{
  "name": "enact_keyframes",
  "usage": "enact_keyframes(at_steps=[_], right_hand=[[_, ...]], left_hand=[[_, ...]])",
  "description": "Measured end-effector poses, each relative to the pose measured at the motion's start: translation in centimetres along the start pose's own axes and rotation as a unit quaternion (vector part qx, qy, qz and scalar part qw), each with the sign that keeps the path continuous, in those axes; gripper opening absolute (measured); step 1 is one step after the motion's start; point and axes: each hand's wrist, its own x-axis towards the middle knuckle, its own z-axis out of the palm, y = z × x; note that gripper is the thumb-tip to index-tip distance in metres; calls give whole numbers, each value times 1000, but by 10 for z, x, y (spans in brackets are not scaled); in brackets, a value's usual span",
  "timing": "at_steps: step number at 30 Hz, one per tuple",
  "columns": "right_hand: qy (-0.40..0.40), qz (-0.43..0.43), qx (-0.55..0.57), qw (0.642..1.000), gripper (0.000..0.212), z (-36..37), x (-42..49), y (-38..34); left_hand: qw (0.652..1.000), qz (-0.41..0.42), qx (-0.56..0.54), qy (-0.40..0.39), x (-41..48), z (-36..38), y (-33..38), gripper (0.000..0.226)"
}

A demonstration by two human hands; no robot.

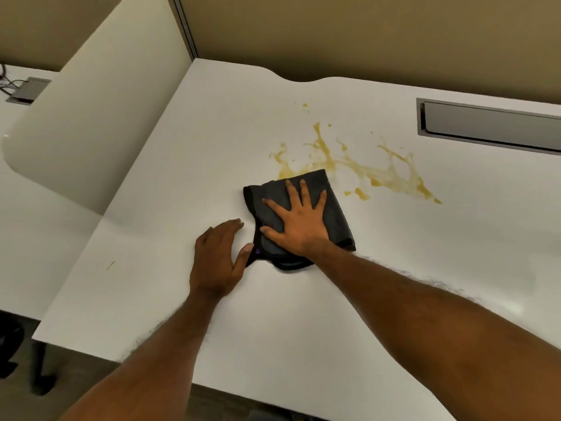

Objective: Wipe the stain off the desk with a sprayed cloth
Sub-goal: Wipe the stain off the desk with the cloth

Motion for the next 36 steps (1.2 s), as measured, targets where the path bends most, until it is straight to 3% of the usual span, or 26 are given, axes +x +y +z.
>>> enact_keyframes(at_steps=[3, 5, 13, 16, 18, 20, 26, 29, 32, 36], right_hand=[[37, -61, 28, 997, 63, 6, -27, 21], [49, -56, 35, 997, 61, 7, -39, 37], [4, 162, 30, 986, 84, -9, 7, 29], [-17, 118, 22, 993, 88, -9, 2, 12], [2, 54, 18, 998, 82, -2, -24, 14], [32, 46, 18, 998, 75, 5, -54, 23], [25, 220, 29, 975, 78, 0, -51, 30], [16, 264, 38, 964, 88, -4, -29, 28], [9, 247, 41, 968, 90, -6, -18, 26], [70, 125, 73, 987, 63, 0, -44, 33]], left_hand=[[1000, 4, 7, -5, 0, -1, -1, 52], [1000, 6, 14, -12, -1, -1, 0, 53], [997, 21, 48, -53, 4, 3, -6, 54], [995, 17, 66, -76, 4, 4, -7, 62], [993, 16, 79, -87, 6, 3, -7, 66], [992, 12, 84, -97, 7, 2, -8, 67], [988, 51, 108, -98, 42, -4, -22, 65], [987, 54, 112, -105, 80, 1, -25, 71], [988, 51, 106, -101, 115, 10, -22, 75], [991, 45, 84, -93, 140, 13, -26, 72]])
